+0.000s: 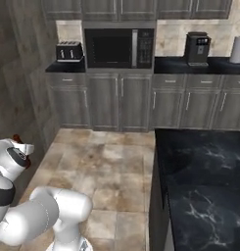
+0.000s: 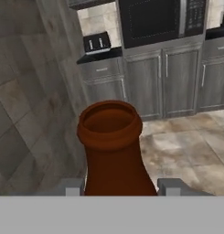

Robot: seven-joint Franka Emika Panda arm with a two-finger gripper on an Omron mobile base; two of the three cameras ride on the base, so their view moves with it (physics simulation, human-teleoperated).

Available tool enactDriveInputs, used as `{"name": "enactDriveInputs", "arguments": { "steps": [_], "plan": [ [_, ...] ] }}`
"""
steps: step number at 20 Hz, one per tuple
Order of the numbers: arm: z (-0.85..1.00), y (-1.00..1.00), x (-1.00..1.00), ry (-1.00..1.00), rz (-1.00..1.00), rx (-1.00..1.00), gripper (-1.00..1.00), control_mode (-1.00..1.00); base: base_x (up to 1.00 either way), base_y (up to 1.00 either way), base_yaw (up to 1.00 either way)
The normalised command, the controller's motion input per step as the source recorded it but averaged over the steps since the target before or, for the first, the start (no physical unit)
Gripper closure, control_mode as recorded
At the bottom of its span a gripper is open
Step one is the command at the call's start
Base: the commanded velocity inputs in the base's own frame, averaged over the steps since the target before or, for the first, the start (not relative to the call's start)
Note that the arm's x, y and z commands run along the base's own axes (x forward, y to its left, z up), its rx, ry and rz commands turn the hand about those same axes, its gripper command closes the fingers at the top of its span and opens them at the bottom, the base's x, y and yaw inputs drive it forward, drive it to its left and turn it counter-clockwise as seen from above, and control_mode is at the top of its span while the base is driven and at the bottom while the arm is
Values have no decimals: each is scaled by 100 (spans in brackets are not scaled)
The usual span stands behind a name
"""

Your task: Place the large bottle from the dining counter next to the other large bottle outside the sink, and place the small bottle from the dining counter next to the other small bottle inside the sink.

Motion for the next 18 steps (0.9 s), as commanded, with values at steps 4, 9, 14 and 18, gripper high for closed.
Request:
{"name": "enactDriveInputs", "arguments": {
  "steps": [4,9,14,18],
  "plan": [
    [0,0,0,0,0,0,100,100,76,10,-14],
    [0,0,0,0,0,0,100,100,74,13,-15],
    [0,0,0,0,0,0,100,100,63,16,-20],
    [0,0,0,0,0,0,100,100,49,22,-27]
  ]
}}
